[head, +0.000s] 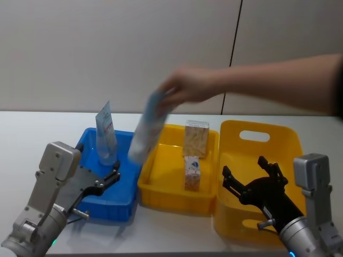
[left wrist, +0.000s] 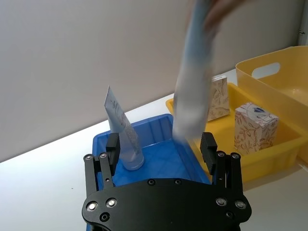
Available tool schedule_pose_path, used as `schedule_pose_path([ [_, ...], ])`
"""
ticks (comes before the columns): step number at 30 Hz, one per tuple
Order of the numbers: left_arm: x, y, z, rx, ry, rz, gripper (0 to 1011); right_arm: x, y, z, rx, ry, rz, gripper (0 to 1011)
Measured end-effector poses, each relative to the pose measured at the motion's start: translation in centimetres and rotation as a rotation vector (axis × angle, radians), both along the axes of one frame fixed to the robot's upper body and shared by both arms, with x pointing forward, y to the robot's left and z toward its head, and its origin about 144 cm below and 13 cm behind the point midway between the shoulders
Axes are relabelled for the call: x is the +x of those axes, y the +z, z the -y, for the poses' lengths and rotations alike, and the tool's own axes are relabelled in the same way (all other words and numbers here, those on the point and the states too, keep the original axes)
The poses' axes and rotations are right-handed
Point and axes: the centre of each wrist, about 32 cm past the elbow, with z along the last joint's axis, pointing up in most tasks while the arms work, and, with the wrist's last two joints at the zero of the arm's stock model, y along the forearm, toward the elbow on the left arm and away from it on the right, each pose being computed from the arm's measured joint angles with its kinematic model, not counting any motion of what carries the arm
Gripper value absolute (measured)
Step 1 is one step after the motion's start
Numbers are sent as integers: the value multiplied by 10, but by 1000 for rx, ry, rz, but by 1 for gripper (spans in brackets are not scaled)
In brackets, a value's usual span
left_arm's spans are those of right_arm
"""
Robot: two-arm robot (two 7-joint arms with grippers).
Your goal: Bimanual collaborative sorting of washing and personal care products
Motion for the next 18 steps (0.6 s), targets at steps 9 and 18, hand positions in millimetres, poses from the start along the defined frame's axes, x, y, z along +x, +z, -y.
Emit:
schedule_pose_path([
  [9,0,0,0,0,0,0,1002,0,0,0,0,0,0,1004],
  [18,0,0,0,0,0,0,1001,0,0,0,0,0,0,1004],
])
